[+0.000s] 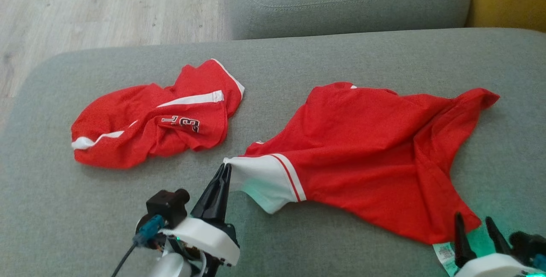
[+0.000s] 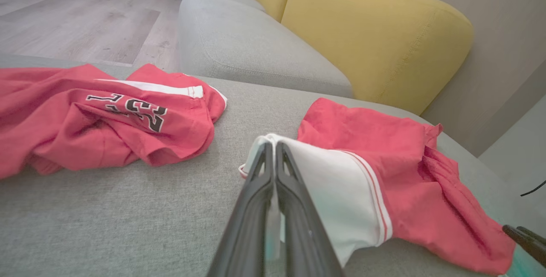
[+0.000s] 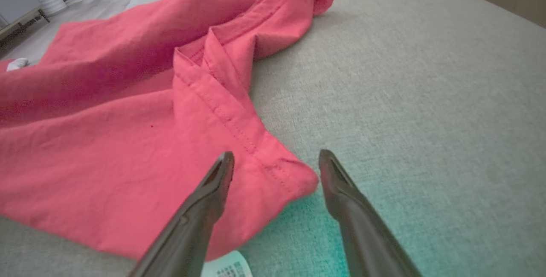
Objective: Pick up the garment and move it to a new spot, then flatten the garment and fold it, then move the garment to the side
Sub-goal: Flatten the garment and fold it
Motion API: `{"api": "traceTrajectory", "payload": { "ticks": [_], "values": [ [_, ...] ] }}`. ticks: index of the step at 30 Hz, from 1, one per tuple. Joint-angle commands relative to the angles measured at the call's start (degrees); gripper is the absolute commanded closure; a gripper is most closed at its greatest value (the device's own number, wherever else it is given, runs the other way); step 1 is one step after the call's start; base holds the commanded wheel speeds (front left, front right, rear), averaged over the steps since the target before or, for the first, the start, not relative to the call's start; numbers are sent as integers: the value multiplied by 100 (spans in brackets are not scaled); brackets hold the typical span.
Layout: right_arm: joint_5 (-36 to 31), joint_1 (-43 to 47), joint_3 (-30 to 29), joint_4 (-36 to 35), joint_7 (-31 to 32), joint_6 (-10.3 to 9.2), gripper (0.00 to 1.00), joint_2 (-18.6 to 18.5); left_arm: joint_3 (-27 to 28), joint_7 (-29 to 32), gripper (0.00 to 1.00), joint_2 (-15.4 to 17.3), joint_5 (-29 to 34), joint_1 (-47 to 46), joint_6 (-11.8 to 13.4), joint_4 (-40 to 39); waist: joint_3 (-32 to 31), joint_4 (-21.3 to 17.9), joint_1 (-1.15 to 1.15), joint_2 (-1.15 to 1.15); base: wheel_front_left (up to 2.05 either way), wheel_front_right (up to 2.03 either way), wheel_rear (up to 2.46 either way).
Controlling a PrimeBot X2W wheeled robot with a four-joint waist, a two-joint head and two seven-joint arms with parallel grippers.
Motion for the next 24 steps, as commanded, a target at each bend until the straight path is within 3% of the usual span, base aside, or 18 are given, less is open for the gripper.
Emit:
{"api": "traceTrajectory", "payload": {
  "ticks": [1, 16, 17, 18, 19, 24],
  "values": [
    [33, -194, 52, -112, 0, -4, 0, -59, 223, -90, 100, -14, -24, -255, -9, -158, 1, 8, 0, 0, 0, 0, 0],
    [73, -454, -126, 537, 270, -4, 0, -59, 73, -287, 100, -48, 4, -333, -22, -18, 57, 95, 0, 0, 0, 0, 0],
    [88, -467, -101, 564, 298, -4, 5, -59, 72, -289, 100, -41, 5, -336, -19, -15, 60, 93, 0, 0, 0, 0, 0],
    [109, -480, -76, 590, 328, -4, 49, -59, 71, -289, 100, -32, 5, -339, -13, -11, 63, 89, 0, 0, 0, 0, 0],
    [131, -491, -58, 608, 346, -4, 100, -59, 69, -287, 100, -25, 7, -341, -5, -6, 65, 83, 0, 0, 0, 0, 0],
    [289, -550, -46, 552, 232, -4, 100, -59, 54, -236, 100, 20, 8, -340, 33, 8, 60, 39, 0, 0, 0, 0, 0]
  ]
}}
